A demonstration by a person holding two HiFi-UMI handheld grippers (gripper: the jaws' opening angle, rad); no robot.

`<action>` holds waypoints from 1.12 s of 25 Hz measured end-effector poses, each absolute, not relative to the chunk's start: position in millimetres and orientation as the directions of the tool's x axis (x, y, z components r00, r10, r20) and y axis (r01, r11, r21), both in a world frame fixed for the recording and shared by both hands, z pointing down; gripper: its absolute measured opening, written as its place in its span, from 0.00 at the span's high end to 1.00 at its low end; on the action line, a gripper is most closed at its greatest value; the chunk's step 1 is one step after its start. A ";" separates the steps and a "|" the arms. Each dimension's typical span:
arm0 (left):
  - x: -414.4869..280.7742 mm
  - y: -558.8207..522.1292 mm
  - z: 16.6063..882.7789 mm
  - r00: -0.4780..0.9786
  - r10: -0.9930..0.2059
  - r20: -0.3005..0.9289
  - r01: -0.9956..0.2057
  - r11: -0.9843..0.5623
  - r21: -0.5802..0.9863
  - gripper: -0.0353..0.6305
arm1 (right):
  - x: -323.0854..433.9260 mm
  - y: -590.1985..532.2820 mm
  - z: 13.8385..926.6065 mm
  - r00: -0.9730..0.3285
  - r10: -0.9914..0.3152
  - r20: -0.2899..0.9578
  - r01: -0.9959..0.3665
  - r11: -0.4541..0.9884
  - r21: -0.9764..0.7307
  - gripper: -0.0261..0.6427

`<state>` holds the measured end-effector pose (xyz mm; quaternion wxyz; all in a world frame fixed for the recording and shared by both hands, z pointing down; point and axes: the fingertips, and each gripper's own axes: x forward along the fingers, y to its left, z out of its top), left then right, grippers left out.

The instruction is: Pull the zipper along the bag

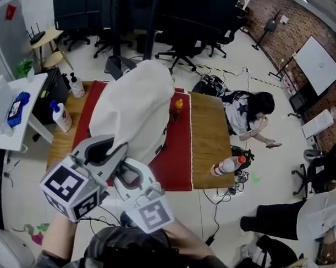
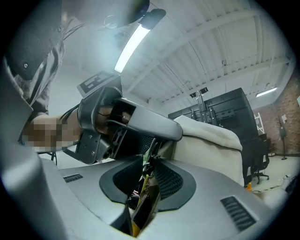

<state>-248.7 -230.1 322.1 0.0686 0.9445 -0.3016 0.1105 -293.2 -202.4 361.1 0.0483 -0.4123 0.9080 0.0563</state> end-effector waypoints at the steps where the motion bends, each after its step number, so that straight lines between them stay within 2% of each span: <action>1: -249.6 -229.7 321.5 0.798 -0.551 0.246 -0.581 -0.812 0.065 0.79 | -294.0 -202.8 361.6 -0.644 -0.753 -0.138 -0.764 0.642 0.063 0.84; 11: -260.5 -221.2 320.6 0.849 -0.482 0.215 -0.510 -0.855 0.095 0.81 | -306.4 -202.0 385.1 -0.531 -0.832 -0.160 -0.844 0.536 0.015 0.84; 13: -258.7 -217.3 321.2 0.858 -0.472 0.205 -0.499 -0.860 0.109 0.81 | -309.6 -198.7 404.3 -0.530 -0.842 -0.104 -0.847 0.531 0.015 0.84; 16: -259.9 -217.6 318.8 0.859 -0.477 0.185 -0.501 -0.858 0.116 0.82 | -322.5 -194.8 460.5 -0.550 -0.833 0.051 -0.834 0.552 0.020 0.83; 18: -269.3 -221.4 314.5 0.859 -0.478 0.184 -0.502 -0.857 0.116 0.82 | -333.4 -195.7 489.3 -0.543 -0.836 0.082 -0.839 0.544 -0.012 0.84; 22: -278.9 -220.1 314.7 0.867 -0.463 0.185 -0.487 -0.865 0.117 0.82 | -340.6 -200.0 506.8 -0.508 -0.861 0.033 -0.861 0.506 -0.045 0.83; 28: -285.6 -221.8 318.2 0.868 -0.470 0.161 -0.490 -0.863 0.123 0.82 | -346.0 -200.2 508.3 -0.524 -0.850 0.048 -0.852 0.522 -0.046 0.83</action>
